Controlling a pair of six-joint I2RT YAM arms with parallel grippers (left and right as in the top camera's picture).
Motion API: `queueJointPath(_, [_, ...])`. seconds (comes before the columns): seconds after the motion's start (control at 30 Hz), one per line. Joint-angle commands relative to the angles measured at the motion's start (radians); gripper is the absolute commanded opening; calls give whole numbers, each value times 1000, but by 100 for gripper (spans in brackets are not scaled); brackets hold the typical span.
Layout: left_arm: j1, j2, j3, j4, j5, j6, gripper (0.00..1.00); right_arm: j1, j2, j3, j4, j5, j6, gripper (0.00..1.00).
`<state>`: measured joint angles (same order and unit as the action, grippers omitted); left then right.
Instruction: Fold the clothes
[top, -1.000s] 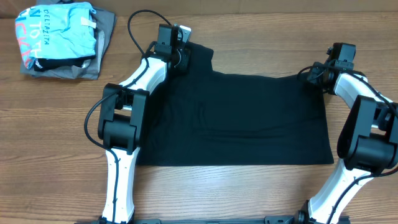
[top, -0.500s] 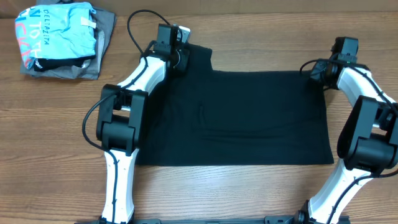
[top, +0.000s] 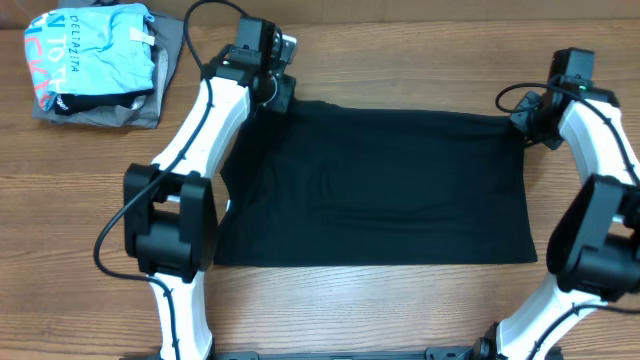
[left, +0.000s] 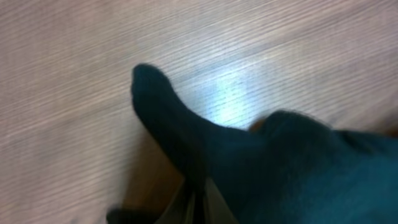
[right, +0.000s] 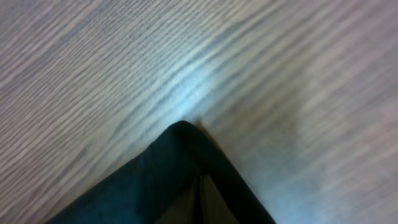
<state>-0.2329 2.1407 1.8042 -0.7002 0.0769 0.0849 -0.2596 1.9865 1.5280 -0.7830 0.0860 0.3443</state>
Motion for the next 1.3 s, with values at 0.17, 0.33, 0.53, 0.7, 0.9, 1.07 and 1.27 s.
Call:
queueJointPath(0.17, [20,-140,-2,-287,20,-47,4,-26,-81,28,-203,8,55,4])
queueJointPath(0.33, [39,-140,-2,-488,148,-47,4,-29,-81,28,-333,-1,58,4])
queueJointPath(0.53, [43,-140,-2,-671,165,-48,4,-51,-81,28,-412,-1,58,4])
queueJointPath(0.7, [43,-140,-3,-812,168,-47,4,-110,-81,28,-494,-1,72,4])
queueJointPath(0.9, [43,-140,-53,-795,168,-48,4,-149,-81,28,-597,-1,55,4])
queueJointPath(1.07, [43,-140,-172,-744,185,-63,5,-148,-81,27,-642,3,41,4])
queueJointPath(1.27, [43,-140,-315,-677,191,-72,5,-148,-81,27,-645,3,42,4])
